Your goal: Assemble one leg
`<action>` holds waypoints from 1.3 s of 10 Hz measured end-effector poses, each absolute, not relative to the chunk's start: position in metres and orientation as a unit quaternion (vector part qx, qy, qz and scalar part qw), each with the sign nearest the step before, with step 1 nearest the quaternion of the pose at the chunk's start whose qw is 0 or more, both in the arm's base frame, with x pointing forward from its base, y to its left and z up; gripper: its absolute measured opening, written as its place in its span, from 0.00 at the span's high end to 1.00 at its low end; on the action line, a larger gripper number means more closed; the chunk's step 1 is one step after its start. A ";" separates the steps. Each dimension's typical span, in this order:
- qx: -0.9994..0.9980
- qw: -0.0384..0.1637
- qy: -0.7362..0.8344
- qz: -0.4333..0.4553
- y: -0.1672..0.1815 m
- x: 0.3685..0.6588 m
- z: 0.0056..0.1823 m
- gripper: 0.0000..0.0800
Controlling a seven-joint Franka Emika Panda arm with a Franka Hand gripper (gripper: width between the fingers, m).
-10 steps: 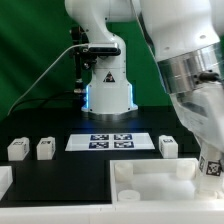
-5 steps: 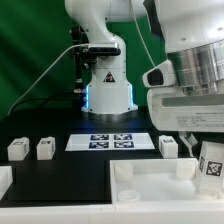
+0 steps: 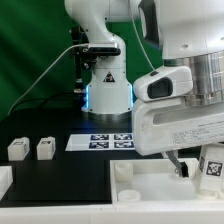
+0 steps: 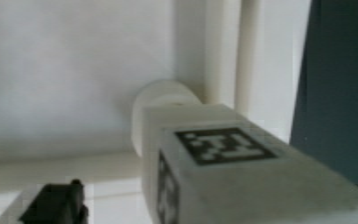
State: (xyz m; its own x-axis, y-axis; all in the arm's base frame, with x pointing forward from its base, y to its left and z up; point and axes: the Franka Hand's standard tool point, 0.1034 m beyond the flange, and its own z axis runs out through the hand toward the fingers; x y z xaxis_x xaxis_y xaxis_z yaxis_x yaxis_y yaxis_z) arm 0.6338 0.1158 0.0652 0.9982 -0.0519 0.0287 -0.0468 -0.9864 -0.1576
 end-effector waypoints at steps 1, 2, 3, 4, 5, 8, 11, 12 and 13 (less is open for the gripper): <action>-0.996 0.079 0.025 -0.016 0.116 0.634 0.065 0.30; -0.996 0.079 0.036 -0.015 0.116 0.634 0.065 0.30; -0.996 0.079 0.044 -0.014 0.116 0.634 0.065 0.53; -0.994 0.079 0.075 -0.012 0.114 0.634 0.064 0.66; -0.987 0.079 0.137 -0.007 0.113 0.634 0.064 0.66; -0.964 0.079 0.256 0.002 0.112 0.634 0.064 0.66; -0.881 0.102 0.460 0.030 0.106 0.634 0.061 0.66; -0.820 0.108 0.560 0.046 0.104 0.633 0.061 0.66; -0.784 0.108 0.610 0.052 0.105 0.632 0.061 0.66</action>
Offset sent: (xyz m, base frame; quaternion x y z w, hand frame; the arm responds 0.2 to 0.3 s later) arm 0.0000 0.0000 0.0000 0.0000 0.0000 0.0899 0.9960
